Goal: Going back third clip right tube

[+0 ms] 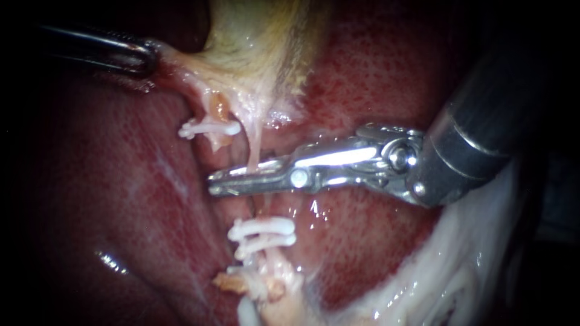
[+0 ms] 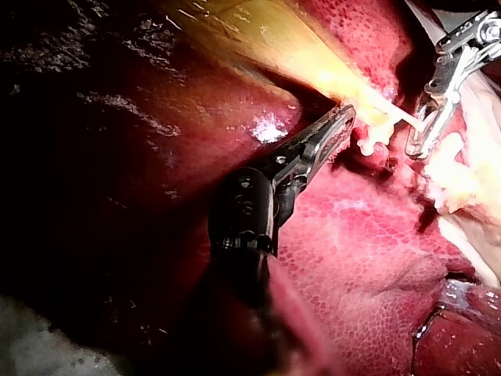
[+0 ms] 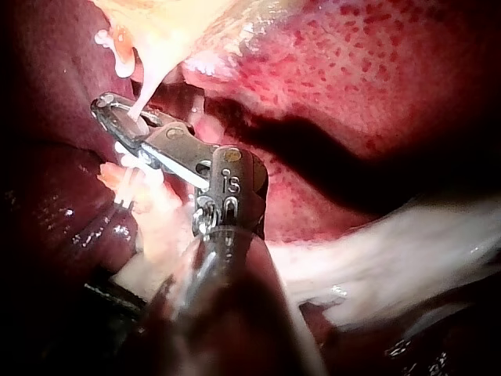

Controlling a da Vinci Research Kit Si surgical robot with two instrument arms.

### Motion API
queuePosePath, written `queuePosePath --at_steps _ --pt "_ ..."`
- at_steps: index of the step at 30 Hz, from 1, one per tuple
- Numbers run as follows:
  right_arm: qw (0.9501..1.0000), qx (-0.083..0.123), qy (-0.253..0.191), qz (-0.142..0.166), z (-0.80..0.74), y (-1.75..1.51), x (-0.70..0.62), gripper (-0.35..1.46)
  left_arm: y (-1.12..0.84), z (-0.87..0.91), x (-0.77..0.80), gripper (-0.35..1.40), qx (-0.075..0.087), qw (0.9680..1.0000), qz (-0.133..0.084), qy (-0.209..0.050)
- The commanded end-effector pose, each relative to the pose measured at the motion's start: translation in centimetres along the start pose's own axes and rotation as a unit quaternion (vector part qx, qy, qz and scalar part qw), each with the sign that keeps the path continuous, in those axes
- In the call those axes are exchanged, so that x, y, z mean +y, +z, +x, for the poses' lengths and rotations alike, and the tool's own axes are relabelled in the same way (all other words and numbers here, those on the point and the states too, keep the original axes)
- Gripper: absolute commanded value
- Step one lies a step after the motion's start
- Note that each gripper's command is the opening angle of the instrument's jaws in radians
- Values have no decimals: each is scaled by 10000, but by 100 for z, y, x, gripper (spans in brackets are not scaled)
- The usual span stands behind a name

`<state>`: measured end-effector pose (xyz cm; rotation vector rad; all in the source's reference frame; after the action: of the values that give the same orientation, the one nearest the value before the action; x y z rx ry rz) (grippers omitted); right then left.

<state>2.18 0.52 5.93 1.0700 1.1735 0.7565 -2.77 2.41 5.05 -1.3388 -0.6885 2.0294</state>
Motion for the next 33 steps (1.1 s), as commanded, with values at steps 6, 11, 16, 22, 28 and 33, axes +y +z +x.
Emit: queuePosePath --at_steps 6,11,16,22,28,33 --pt "9994 83 -303 -163 -5 7 20 40 0 0 0 -35 2 10000 0 2" --pt "9983 154 -417 -365 -12 6 45 48 0 0 0 -35 2 10000 2 2" --pt "9966 94 -622 -525 -14 -3 58 49 1 0 0 -35 2 10000 3 3" --pt "9910 41 -1176 -632 -21 -25 44 50 -1 -1 0 -35 2 10000 0 4" --pt "9696 -242 -2276 -860 -16 -67 12 50 -1 -1 0 -35 1 10000 0 4" --pt "9430 -586 -3109 -1029 -27 -106 -13 50 -1 -1 0 -35 1 10000 -2 5"
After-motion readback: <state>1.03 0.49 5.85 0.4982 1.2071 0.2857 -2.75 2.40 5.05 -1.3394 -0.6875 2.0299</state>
